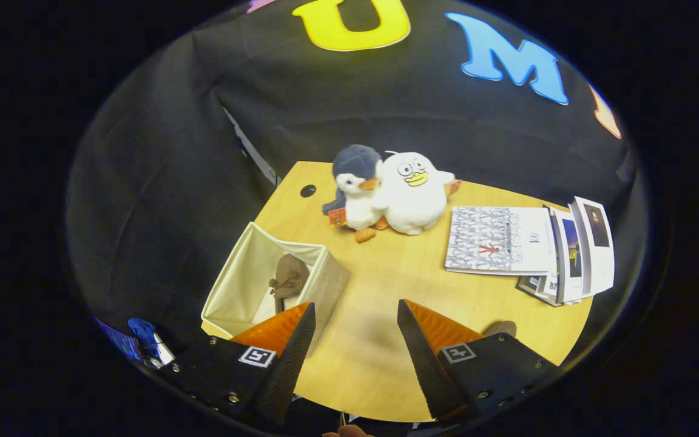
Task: Open the storage box then place both shoes into the box .Put the left shoe in first, then the right shoe, with the right side of both shoes facing outward in a uniform manner.
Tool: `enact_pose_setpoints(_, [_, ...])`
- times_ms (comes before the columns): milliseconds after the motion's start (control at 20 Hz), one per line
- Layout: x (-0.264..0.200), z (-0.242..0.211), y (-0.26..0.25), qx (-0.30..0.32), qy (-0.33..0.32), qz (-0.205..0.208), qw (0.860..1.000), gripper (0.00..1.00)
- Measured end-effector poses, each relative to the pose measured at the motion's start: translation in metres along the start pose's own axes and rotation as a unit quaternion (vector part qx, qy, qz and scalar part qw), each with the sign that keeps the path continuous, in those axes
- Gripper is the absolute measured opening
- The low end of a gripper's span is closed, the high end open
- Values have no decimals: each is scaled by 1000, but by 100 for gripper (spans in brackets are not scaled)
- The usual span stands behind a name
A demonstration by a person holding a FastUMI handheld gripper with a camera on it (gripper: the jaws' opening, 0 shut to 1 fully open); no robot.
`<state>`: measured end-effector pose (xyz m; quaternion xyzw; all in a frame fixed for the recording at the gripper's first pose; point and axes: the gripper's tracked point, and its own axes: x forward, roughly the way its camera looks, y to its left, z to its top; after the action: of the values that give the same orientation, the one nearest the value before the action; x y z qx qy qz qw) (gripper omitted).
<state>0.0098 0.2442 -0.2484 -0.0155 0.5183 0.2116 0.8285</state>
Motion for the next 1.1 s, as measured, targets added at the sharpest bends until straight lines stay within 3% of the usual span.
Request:
enact_pose_setpoints(450, [-17,-62,-116,98,26,-42,994,84])
enact_pose_setpoints(1100, [-9,-165,-208,172,99,-72,978,84])
